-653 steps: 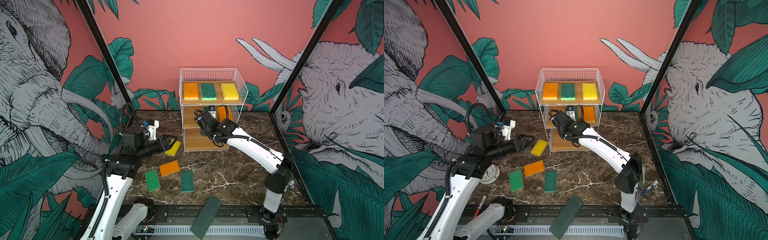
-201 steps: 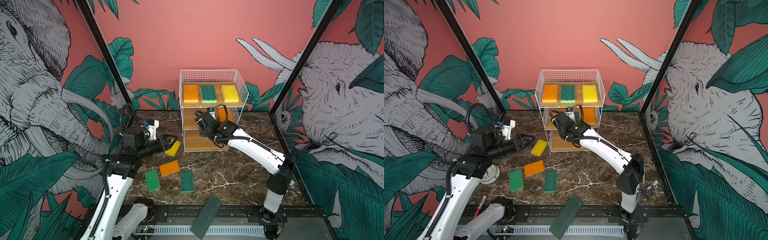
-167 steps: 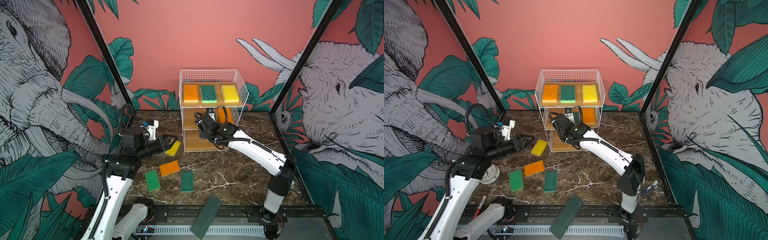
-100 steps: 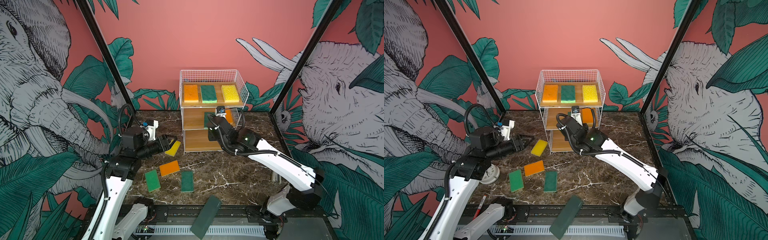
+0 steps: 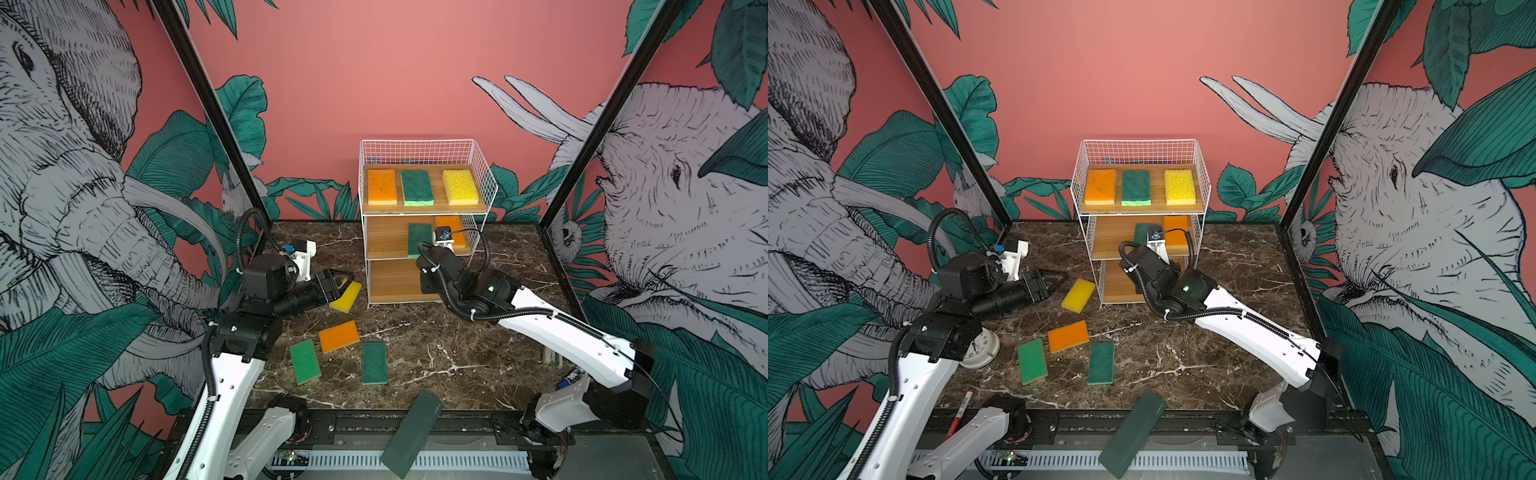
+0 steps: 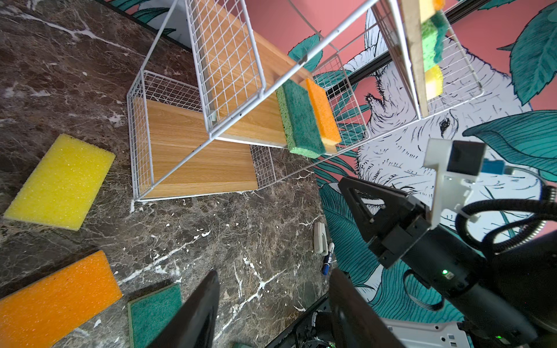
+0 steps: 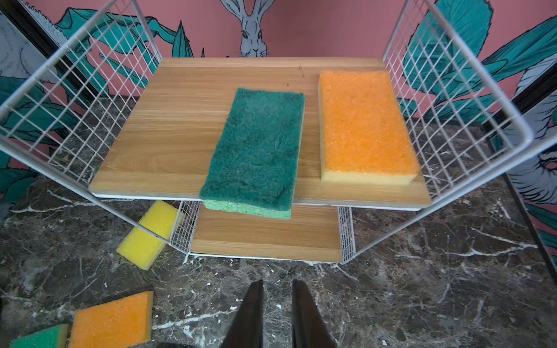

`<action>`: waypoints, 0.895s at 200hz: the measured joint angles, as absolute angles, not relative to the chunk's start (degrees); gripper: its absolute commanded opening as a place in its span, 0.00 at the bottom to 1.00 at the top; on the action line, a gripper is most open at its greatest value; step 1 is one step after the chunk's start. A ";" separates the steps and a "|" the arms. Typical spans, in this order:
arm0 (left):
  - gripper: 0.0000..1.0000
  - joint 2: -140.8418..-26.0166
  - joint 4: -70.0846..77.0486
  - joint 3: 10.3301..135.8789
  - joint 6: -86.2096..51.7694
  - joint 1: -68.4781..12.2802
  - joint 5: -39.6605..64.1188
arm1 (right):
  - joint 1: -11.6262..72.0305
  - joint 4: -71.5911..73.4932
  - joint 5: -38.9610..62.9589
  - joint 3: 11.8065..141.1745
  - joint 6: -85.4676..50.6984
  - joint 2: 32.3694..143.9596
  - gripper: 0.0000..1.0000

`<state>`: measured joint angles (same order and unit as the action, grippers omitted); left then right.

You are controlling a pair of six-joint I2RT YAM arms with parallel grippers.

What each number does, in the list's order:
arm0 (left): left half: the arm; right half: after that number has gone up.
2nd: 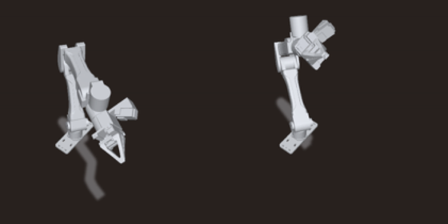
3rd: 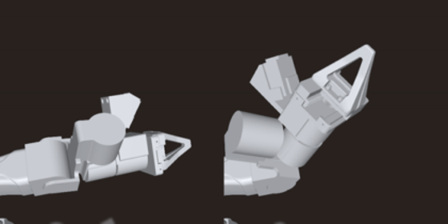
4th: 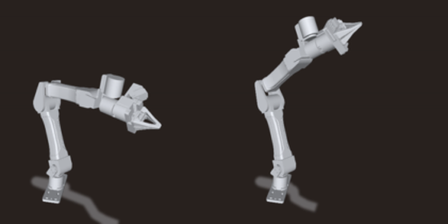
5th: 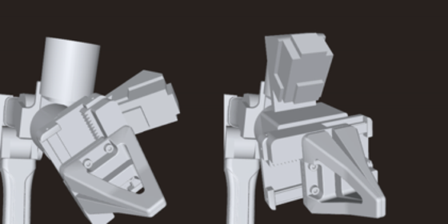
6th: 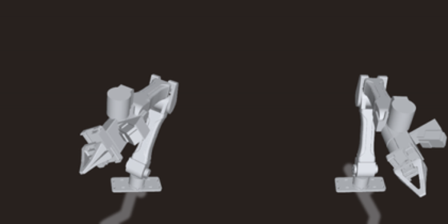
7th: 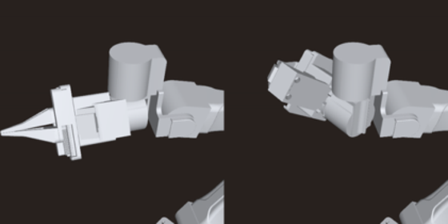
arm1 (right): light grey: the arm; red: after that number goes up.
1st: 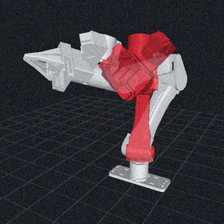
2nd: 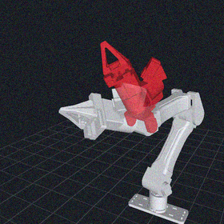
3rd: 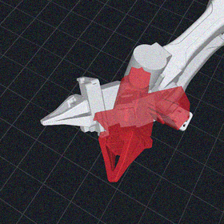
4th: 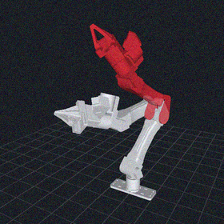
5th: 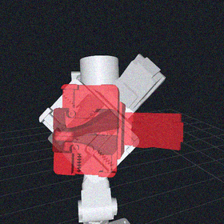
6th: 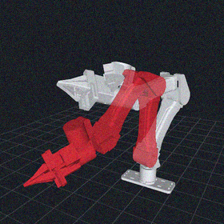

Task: Arrange cleaning sponges on a shelf
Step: Place the cleaning sponge at the shelf, then move the cleaning sponge to the shelf.

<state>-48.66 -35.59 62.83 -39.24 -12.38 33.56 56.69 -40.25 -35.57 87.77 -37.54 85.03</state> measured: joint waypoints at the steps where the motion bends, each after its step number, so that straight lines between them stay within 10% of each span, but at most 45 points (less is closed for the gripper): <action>1: 0.60 -48.66 -35.59 62.83 -39.24 -12.38 33.56 | 56.69 -40.16 -35.53 87.72 -37.45 85.06 0.16; 179: 0.59 -49.43 -34.22 62.50 -39.20 -12.36 35.09 | 51.22 -31.90 -28.08 87.26 -37.36 89.78 0.17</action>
<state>-49.43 -34.22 62.50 -39.20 -12.36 35.09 51.22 -31.90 -28.08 87.26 -37.36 89.78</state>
